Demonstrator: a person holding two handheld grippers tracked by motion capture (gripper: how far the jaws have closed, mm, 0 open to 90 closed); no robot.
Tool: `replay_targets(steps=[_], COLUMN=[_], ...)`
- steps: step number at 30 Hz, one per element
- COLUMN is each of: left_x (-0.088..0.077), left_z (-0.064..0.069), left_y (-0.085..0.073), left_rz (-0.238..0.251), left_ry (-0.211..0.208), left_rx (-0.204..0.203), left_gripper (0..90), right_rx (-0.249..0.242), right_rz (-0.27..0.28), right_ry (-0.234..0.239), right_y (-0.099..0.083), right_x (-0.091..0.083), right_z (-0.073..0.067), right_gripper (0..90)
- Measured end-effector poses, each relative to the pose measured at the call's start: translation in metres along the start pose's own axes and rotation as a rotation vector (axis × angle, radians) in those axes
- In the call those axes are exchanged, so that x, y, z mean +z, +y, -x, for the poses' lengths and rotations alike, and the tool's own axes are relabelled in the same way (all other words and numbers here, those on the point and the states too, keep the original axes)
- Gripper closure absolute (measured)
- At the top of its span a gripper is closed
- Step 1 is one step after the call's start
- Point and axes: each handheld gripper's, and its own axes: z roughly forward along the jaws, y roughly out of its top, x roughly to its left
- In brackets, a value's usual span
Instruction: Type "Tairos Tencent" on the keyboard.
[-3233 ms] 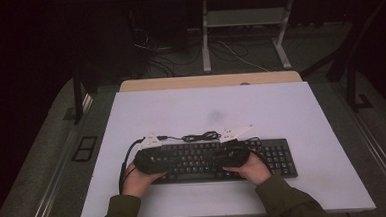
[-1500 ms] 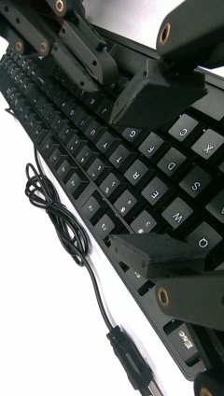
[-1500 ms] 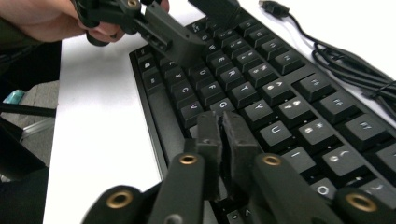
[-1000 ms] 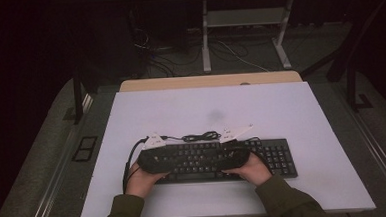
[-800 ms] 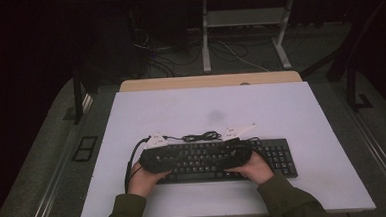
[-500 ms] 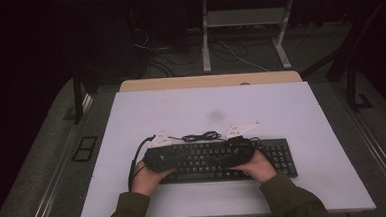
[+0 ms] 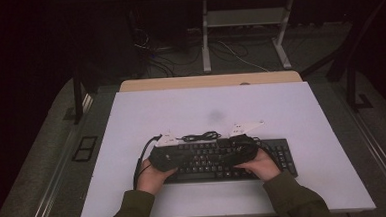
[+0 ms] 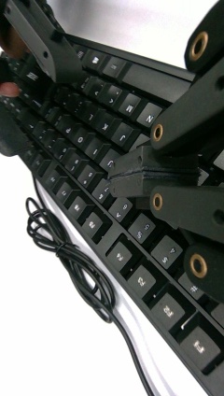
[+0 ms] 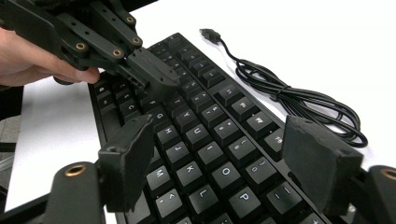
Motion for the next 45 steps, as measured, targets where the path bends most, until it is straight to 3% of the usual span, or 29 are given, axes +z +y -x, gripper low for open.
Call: replay_targets(steps=[19, 29, 39, 45], left_x=[0.0072, 0.0058, 0.0035, 0.0034], left_z=[-0.0019, -0.0016, -0.0008, 0.0013], left_y=[-0.0013, -0.0006, 0.0007, 0.0033], left_rz=[-0.032, -0.026, -0.009, 0.000], left_ry=[0.013, 0.011, 0.009, 0.005], left_rx=[0.000, 0.000, -0.006, -0.006], left_gripper=[89.2, 89.1, 84.4, 76.2], right_rx=[0.002, 0.009, 0.015, 0.011], right_rz=[0.000, 0.002, 0.010, 0.015], right_ry=[-0.013, -0.014, -0.017, -0.008], right_y=[-0.0010, -0.0001, -0.0006, -0.0029], right_x=[-0.0005, -0.0021, -0.0056, -0.0081], right_z=[0.0019, 0.0023, 0.0056, 0.0069], right_gripper=[23.1, 22.9, 22.1, 21.7])
